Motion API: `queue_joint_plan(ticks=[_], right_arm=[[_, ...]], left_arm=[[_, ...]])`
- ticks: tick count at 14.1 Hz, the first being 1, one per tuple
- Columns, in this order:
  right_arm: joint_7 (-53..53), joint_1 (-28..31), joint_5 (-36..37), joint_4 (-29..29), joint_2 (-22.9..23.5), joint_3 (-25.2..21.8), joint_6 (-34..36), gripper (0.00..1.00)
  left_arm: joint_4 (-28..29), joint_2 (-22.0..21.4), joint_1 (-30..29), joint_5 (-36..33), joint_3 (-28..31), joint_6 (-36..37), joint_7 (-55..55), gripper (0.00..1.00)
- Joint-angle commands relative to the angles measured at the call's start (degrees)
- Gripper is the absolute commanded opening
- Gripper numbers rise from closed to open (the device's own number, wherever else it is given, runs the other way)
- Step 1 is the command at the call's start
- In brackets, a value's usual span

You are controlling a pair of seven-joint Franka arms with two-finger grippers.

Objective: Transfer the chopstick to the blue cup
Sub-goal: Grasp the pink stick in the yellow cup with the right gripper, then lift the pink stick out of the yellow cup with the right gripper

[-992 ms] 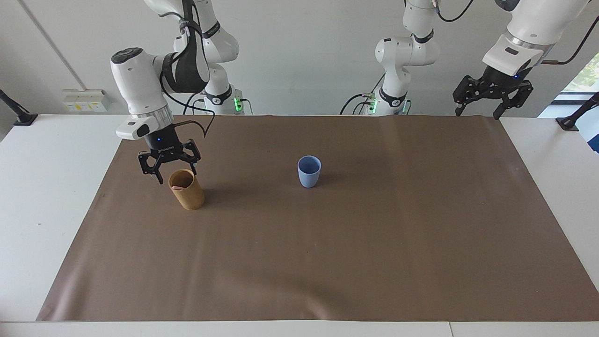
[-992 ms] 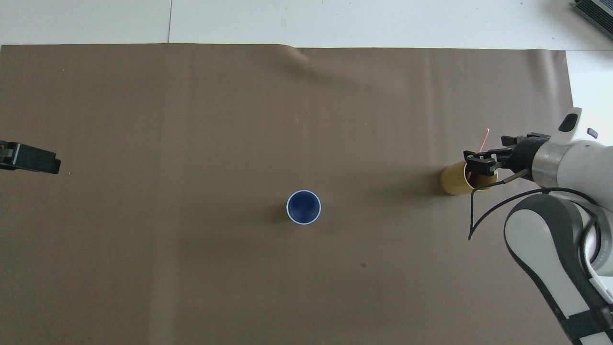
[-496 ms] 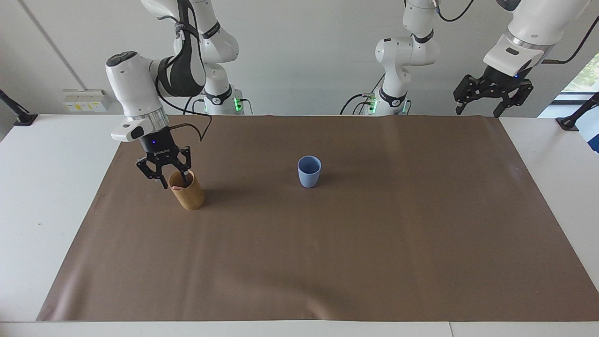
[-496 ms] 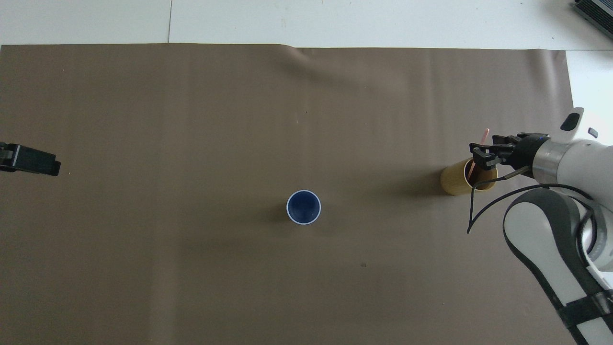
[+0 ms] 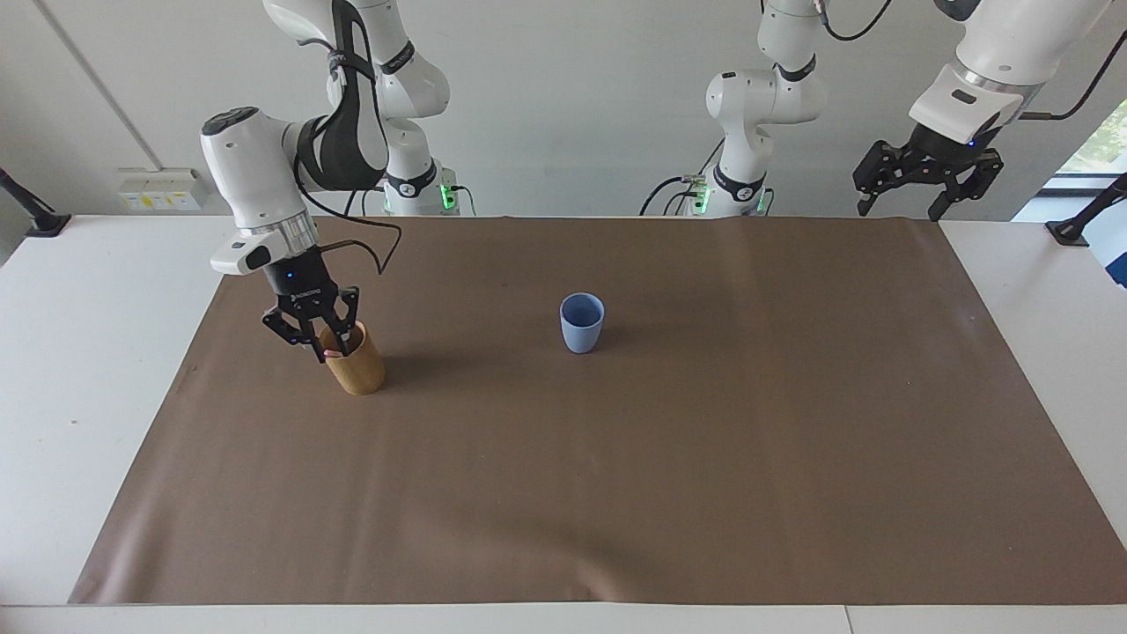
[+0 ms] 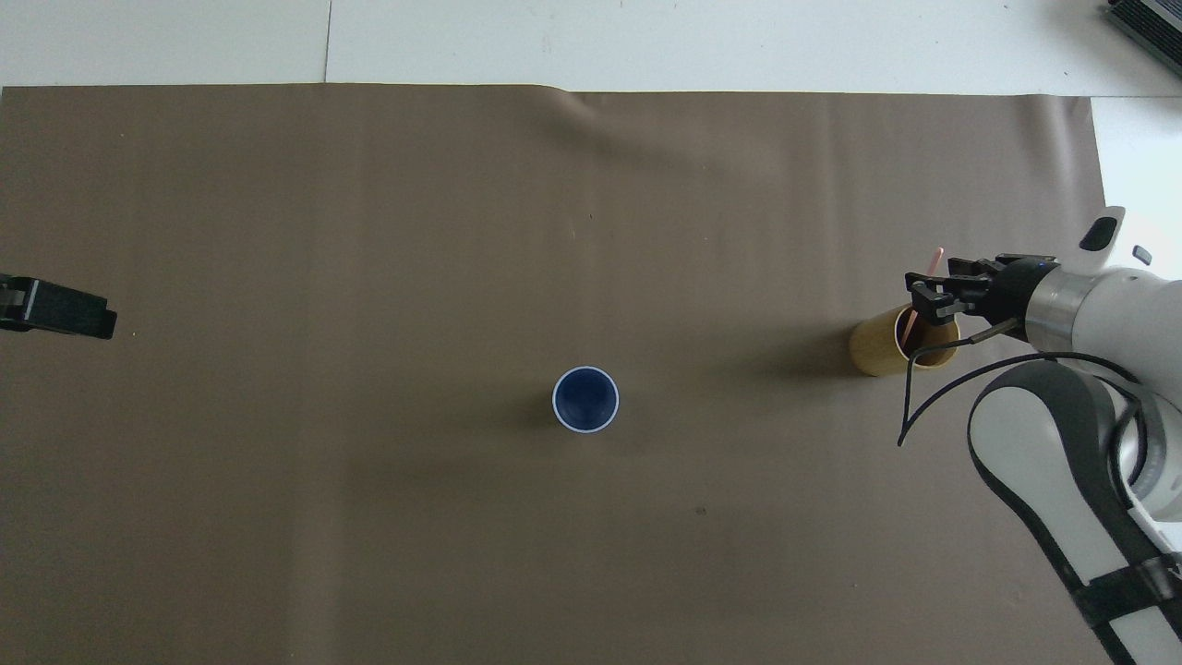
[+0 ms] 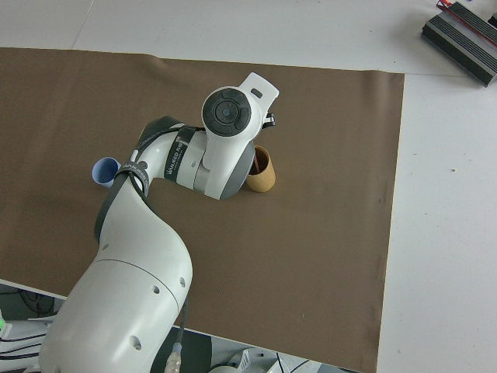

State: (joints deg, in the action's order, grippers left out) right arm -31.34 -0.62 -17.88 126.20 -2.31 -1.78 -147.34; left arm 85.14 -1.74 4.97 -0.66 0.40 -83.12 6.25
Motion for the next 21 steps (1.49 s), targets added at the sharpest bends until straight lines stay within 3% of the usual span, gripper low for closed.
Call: queue_joint_plan(ticks=[1,2,9,17,21], right_arm=[[-2.3,0.0,-4.2,0.0,0.4,0.2,-1.4,0.06],[-2.3,-0.1,-5.2,-0.1,0.4,0.2,-1.4,0.00],[-2.4,0.4,-5.3,-2.2,-1.2,0.1,1.1,0.00],[-0.3,1.9,-4.4,-12.6,-7.3,-0.4,20.1,0.00],[2.1,1.0,-0.2,-17.5,-7.5,0.5,24.0,0.00]], left_arm=[[0.9,-1.2,-0.6,-0.9,-0.3,0.9,0.1,1.00],[0.9,-1.2,-0.5,-0.9,-0.3,0.9,0.1,1.00],[0.9,-1.2,-0.4,-0.9,-0.3,0.8,0.0,1.00],[1.0,-1.2,-0.3,-0.7,-0.3,0.8,-0.3,1.00],[1.0,-1.2,-0.2,-0.7,-0.5,0.6,-0.3,1.00]])
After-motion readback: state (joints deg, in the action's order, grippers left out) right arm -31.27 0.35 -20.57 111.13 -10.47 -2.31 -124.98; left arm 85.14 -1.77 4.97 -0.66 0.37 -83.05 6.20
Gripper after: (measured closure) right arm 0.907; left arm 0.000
